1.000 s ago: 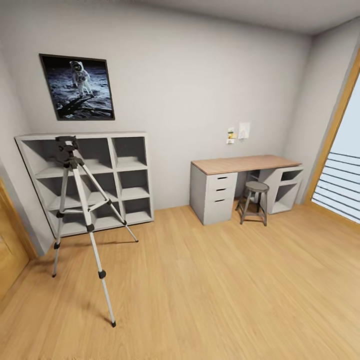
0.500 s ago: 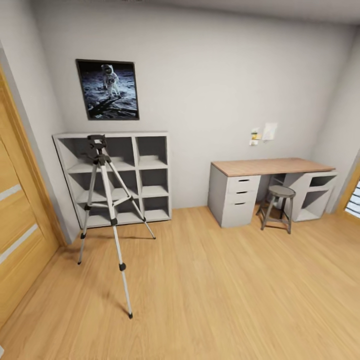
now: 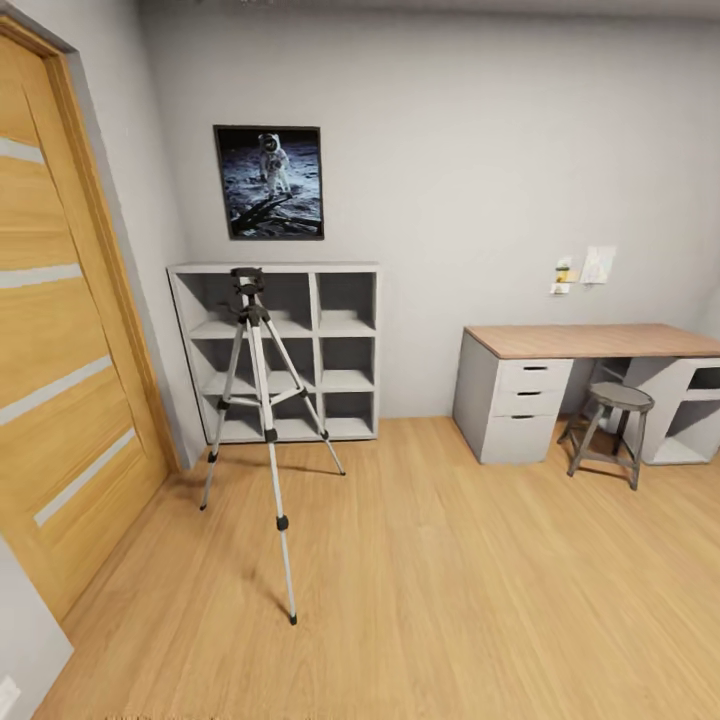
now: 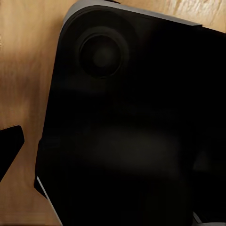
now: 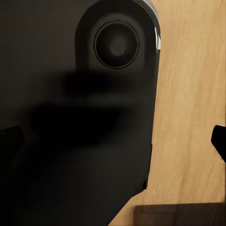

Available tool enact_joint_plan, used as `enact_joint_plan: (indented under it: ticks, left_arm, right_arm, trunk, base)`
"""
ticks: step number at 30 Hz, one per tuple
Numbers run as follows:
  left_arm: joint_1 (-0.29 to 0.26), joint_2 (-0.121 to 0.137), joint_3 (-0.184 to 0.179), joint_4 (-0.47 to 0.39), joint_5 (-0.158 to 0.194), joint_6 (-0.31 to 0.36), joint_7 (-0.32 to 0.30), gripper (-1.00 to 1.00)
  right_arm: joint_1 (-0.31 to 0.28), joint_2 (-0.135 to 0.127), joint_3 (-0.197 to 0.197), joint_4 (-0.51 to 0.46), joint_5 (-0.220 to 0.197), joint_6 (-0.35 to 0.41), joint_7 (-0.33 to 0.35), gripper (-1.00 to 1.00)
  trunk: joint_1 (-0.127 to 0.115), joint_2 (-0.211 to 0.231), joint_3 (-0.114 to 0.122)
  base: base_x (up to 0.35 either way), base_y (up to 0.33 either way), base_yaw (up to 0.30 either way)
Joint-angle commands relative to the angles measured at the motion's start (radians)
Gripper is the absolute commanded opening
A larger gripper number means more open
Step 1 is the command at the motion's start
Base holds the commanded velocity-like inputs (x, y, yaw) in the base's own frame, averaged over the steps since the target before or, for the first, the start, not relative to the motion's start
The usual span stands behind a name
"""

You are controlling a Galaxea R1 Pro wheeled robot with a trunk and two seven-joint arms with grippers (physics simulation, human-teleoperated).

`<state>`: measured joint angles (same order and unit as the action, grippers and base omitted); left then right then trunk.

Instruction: Attach the digital camera to the camera tripod in the bedroom.

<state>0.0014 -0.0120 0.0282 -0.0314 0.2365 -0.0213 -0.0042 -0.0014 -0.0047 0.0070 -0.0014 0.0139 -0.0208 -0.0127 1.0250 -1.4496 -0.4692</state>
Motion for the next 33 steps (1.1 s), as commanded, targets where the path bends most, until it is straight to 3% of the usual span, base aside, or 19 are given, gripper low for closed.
enact_joint_plan:
  ticks: [1,33]
  left_arm:
    - [0.000,0.000,0.002,-0.001,0.004,-0.002,0.000,1.00]
    - [0.000,0.000,0.003,-0.001,0.004,-0.002,0.000,1.00]
  right_arm:
    - [0.000,0.000,0.001,0.000,0.001,-0.002,-0.002,1.00]
    - [0.000,0.000,0.001,0.000,0.001,-0.002,-0.001,1.00]
  trunk:
    - [0.000,0.000,-0.001]
    - [0.000,0.000,-0.001]
  base:
    - [0.000,0.000,0.269]
    - [0.000,0.000,0.269]
